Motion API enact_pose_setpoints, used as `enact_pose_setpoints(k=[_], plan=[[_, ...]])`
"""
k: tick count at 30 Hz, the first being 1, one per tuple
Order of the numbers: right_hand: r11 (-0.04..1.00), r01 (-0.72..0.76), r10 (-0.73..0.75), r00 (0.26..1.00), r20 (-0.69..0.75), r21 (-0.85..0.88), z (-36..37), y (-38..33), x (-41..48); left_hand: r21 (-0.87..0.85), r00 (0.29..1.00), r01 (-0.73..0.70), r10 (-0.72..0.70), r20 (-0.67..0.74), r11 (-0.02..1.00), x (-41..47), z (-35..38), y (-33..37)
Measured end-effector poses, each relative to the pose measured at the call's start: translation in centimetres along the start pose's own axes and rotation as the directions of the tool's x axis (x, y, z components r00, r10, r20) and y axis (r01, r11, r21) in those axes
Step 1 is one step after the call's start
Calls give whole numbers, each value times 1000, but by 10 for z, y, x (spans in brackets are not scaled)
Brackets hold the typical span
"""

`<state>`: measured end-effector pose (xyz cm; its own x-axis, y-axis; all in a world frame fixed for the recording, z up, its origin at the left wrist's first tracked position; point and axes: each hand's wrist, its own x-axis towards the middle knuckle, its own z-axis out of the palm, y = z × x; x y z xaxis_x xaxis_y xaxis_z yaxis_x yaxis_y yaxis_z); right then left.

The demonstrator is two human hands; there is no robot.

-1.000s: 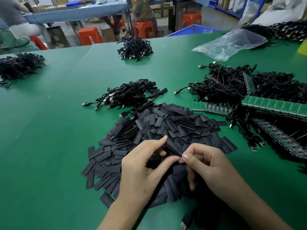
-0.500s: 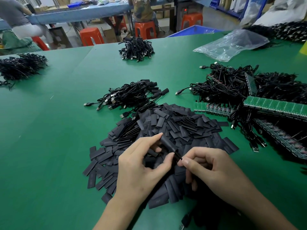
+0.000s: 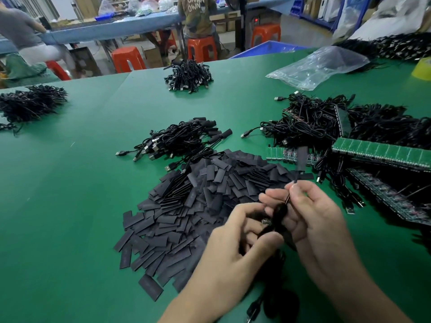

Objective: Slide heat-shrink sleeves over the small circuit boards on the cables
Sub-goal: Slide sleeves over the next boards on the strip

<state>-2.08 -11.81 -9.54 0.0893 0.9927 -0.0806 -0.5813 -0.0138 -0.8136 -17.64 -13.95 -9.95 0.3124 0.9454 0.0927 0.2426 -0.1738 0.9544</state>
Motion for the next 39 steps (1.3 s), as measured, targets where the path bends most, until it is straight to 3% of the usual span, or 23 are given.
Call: enact_pose_setpoints(k=[3, 5, 9, 15, 22, 25, 28, 30, 34, 39], plan=[[986, 134, -137, 990, -23, -99, 0, 4, -4, -16, 992, 80, -78, 94, 997, 6, 5, 5], [966, 175, -177, 984, 10, -192, 0, 4, -4, -5, 996, 55, -55, 75, 998, 13, -1, 7], [915, 236, -242, 970, 22, -327, -4, 1, -1, 243, 997, -47, 61, -50, 969, 39, -51, 17], [868, 281, -283, 957, 56, -410, -2, 0, -4, 666, 948, 97, 134, -287, 740, 130, -162, 25], [879, 242, -244, 969, 49, -411, -6, 2, 2, 775, 939, 284, -2, -343, 564, 191, -222, -18], [886, 222, -230, 973, 30, -407, -9, 2, 5, 778, 928, 277, 54, -370, 564, 173, -213, -29], [883, 211, -235, 972, -6, -419, -14, 2, 9, 747, 886, 150, 247, -393, 648, 139, -176, -25], [882, 206, -243, 970, -33, -424, -17, 3, 11, 727, 892, 39, 304, -335, 685, 109, -138, -16], [860, 211, -265, 963, -54, -465, -23, 5, 15, 677, 982, -88, 178, -64, 731, 52, -57, -3], [837, 233, -286, 958, -32, -495, -22, 10, 17, 760, 995, -76, 98, 16, 645, 23, -4, -8]])
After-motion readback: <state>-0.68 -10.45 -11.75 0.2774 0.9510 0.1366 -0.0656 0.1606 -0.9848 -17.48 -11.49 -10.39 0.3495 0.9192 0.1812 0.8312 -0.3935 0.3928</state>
